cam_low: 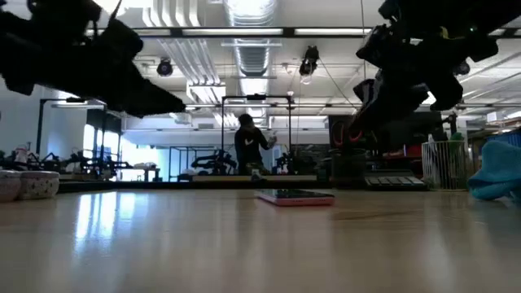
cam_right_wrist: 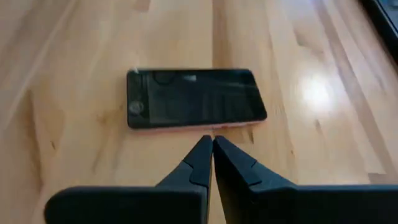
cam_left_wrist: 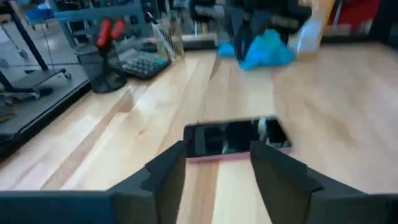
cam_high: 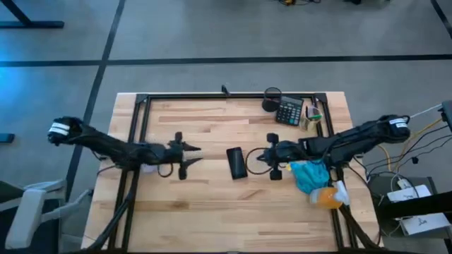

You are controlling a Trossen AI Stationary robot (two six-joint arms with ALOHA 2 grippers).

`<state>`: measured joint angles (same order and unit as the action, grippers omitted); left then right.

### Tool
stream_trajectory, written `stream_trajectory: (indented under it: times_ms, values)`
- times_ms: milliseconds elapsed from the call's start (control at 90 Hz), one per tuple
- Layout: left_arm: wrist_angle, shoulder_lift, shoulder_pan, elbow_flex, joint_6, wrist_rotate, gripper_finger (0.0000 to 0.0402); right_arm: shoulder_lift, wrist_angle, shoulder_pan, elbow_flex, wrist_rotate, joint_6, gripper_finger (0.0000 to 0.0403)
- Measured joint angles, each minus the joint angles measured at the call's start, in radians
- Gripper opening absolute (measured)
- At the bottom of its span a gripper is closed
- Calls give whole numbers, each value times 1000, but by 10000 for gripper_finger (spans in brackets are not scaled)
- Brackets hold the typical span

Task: Apply microfiber cloth
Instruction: Spray the cellphone with the spray bottle

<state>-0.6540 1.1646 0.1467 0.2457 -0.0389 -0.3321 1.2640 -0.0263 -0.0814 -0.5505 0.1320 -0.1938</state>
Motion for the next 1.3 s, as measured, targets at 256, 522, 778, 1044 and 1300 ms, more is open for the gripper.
stream_trajectory:
  times_ms: [256,522,778,1044,1300]
  values:
    - [2,249,1,159,-142,0,258,65,-2,3,-13,59,-167,82]
    - [35,445,0,304,-405,0,282,185,-31,4,-14,80,-328,180]
    - [50,584,-1,389,-604,-52,273,323,-165,4,-14,114,-552,208]
    - [149,669,-3,483,-775,-95,273,405,-232,3,-59,129,-720,204]
    - [342,682,-16,576,-752,-71,272,489,-242,5,-150,99,-824,200]
